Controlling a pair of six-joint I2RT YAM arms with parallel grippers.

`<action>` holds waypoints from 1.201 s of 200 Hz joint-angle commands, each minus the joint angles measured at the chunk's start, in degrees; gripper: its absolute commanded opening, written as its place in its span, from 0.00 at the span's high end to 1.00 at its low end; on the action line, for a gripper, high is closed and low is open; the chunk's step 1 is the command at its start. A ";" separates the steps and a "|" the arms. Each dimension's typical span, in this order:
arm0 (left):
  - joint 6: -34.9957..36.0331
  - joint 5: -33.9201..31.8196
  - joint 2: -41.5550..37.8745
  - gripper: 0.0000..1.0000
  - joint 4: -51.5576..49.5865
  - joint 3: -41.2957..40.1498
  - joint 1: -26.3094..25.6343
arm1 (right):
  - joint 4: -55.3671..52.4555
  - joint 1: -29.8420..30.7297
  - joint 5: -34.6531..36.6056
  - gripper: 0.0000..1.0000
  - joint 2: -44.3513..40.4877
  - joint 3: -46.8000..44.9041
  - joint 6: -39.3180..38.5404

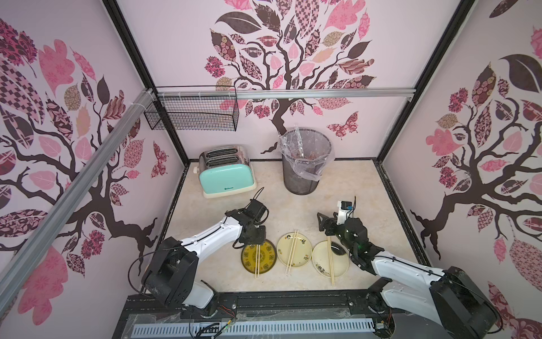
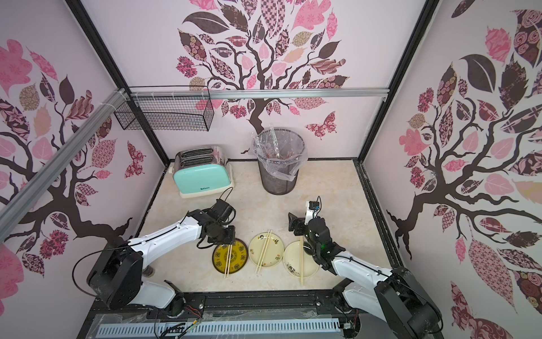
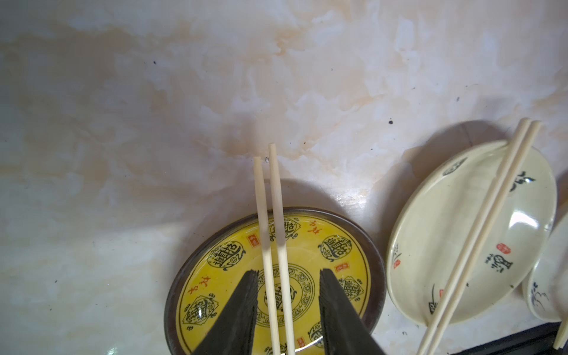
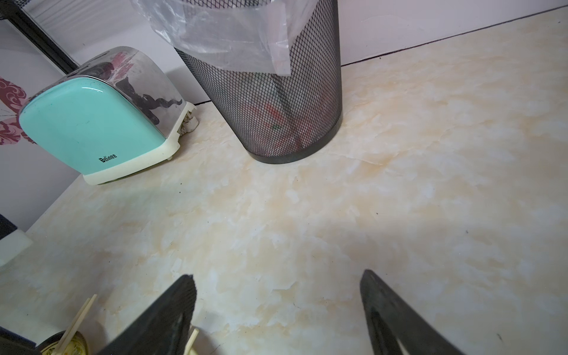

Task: Remove the packaging of disposable chopsticks
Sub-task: Place the disposable chopsticks on the plate.

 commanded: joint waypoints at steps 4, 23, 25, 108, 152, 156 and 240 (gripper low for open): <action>2.16 -0.18 -2.09 0.62 0.80 0.19 -0.11 | -1.09 0.37 -0.86 0.13 0.21 0.57 0.73; 2.50 0.33 -3.28 0.61 1.43 -0.30 -0.06 | -1.37 0.38 -0.80 0.12 0.32 0.56 0.47; 2.56 0.40 -3.37 0.61 1.55 -0.45 -0.13 | -1.24 0.37 -0.68 0.12 0.39 0.51 0.39; 5.01 4.25 -6.25 0.61 4.37 -2.12 -0.05 | -3.67 0.28 3.15 0.10 0.32 0.86 -1.39; 6.11 13.42 -11.57 0.63 14.77 -4.84 -0.04 | -10.03 0.20 8.86 0.10 -5.23 2.84 -3.50; 6.11 13.72 -11.89 0.64 15.33 -4.79 -0.06 | -10.85 0.14 10.13 0.10 -5.64 3.34 -3.70; 2.12 17.60 -15.60 0.66 28.84 -7.46 2.79 | 2.91 -18.18 27.27 0.01 0.91 1.15 -19.81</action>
